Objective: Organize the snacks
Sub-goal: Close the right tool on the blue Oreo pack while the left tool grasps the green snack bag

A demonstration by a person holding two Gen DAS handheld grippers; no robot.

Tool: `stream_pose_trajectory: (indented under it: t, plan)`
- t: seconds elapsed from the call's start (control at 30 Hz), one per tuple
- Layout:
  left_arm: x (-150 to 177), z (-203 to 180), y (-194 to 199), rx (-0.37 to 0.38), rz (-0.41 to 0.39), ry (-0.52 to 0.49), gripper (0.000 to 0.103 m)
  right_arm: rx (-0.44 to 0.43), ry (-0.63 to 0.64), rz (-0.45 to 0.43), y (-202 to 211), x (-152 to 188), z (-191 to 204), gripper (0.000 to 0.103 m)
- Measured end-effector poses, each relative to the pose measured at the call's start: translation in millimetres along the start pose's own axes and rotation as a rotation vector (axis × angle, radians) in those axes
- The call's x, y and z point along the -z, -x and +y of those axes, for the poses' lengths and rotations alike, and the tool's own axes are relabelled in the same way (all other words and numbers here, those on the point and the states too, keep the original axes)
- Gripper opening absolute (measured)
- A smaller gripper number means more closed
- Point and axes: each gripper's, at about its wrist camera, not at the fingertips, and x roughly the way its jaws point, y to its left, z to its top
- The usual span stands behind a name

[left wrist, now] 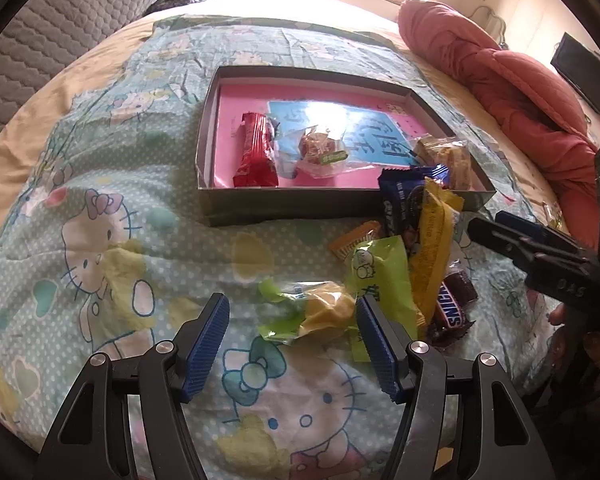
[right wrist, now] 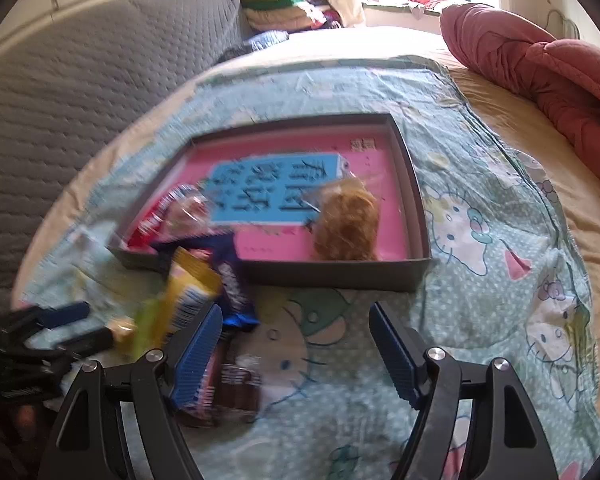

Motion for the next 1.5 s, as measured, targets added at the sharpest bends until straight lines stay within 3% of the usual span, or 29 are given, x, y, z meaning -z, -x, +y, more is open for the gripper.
stream_pose_trajectory:
  t: [0.13,0.3,0.77,1.0,1.3,1.5]
  plan:
    - [0,3,-3,0.017,0.007,0.013,0.068,-0.008,0.047,0.042,-13,4,9,0.076]
    - [0,6,-10,0.030,0.027,0.024,0.068,-0.030,0.141,0.031,-19,5,30,0.075]
    - [-4,15,-19,0.016,0.041,0.028,0.068,-0.081,0.185,0.047,-50,1,56,0.075]
    - [-6,16,-25,0.030,0.038,0.027,0.068,-0.084,0.192,0.030,-55,-3,61,0.058]
    - [-8,11,-32,0.041,0.033,0.030,0.067,-0.122,0.152,0.031,-53,-4,52,0.055]
    - [-8,-1,-34,0.058,0.034,-0.011,0.046,-0.137,0.118,0.034,-51,-7,46,0.055]
